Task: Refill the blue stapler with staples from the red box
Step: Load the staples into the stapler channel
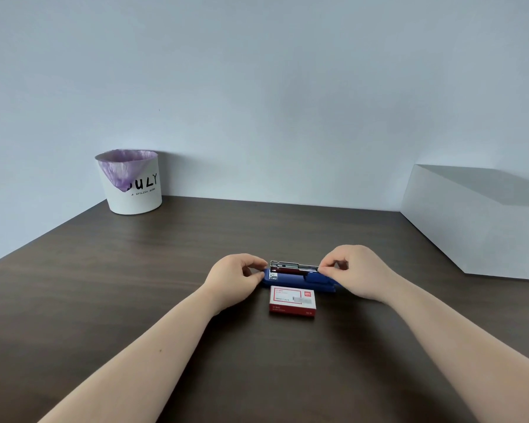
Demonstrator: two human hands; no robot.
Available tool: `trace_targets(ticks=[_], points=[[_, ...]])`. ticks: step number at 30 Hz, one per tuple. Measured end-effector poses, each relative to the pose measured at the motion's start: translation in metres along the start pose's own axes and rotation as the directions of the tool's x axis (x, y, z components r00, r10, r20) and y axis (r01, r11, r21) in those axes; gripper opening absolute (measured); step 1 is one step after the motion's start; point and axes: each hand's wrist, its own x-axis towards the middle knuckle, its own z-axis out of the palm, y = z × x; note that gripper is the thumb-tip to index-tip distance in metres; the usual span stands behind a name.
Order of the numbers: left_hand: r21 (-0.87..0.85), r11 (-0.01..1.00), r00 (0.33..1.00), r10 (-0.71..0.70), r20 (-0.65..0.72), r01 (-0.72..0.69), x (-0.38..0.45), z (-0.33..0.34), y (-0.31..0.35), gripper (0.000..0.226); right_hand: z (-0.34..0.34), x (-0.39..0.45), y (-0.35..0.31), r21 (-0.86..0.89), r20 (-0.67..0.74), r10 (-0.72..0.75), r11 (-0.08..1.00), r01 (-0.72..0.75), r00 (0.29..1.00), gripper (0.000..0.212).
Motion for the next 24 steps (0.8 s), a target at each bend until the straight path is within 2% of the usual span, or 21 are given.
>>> trace_targets(ticks=[9, 21, 24], points=[[0.012, 1.0, 1.0, 0.006, 0.009, -0.006, 0.0, 0.0, -0.001, 0.023, 0.008, 0.007, -0.015, -0.165, 0.056, -0.116, 0.978, 0.124, 0.992, 0.022], [0.013, 1.0, 1.0, 0.016, 0.011, -0.016, -0.002, -0.001, 0.001, 0.023, 0.026, 0.021, -0.025, -0.2, 0.123, -0.189, 0.957, 0.211, 0.974, 0.025], [0.017, 1.0, 1.0, 0.02, 0.015, -0.02, -0.002, -0.001, 0.0, 0.023, 0.023, 0.017, -0.023, -0.204, 0.071, -0.194, 0.957, 0.205, 0.978, 0.021]])
